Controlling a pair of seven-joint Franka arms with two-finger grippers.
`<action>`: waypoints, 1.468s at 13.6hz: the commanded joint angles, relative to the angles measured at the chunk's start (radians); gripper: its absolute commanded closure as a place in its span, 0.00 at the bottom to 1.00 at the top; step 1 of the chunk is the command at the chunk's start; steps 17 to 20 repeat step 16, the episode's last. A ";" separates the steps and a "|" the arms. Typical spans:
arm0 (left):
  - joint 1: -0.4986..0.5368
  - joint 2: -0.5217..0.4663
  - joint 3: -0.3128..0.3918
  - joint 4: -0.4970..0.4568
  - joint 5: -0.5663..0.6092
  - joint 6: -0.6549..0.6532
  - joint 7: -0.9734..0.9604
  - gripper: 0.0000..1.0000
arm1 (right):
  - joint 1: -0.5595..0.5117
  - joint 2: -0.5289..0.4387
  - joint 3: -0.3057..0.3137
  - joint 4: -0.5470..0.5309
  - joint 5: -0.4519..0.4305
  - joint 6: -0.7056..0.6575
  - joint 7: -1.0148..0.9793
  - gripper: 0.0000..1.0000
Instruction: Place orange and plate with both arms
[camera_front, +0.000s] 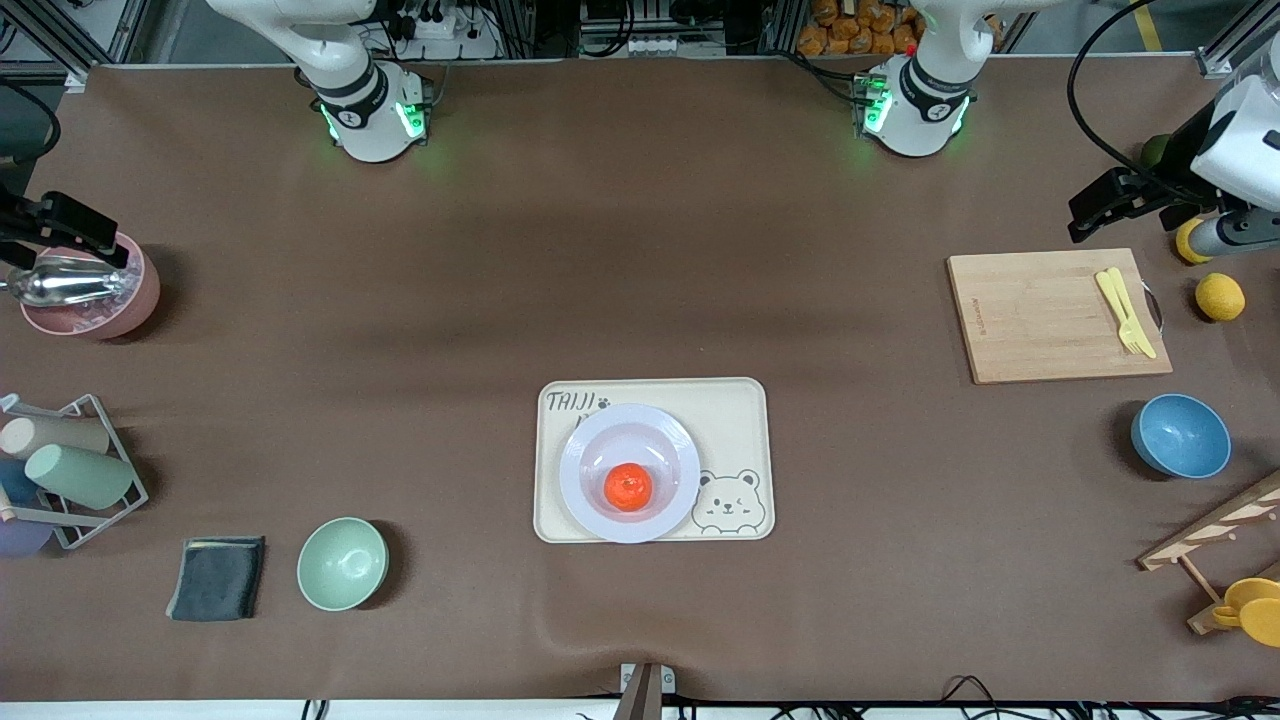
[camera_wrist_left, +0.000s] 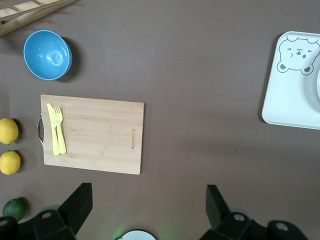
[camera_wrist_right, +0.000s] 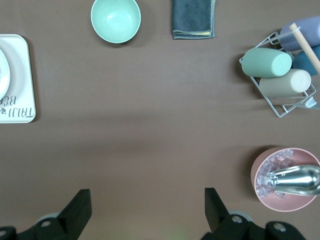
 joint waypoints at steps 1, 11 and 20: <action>0.008 -0.017 0.002 -0.005 -0.002 0.002 0.018 0.00 | -0.017 -0.051 0.018 -0.059 0.030 0.032 0.035 0.00; 0.052 -0.022 -0.003 0.021 -0.042 0.013 0.047 0.00 | -0.005 -0.051 0.018 -0.074 0.033 0.069 0.035 0.00; 0.054 -0.017 0.000 0.037 -0.045 0.011 0.061 0.00 | -0.012 -0.051 0.013 -0.074 0.033 0.066 0.035 0.00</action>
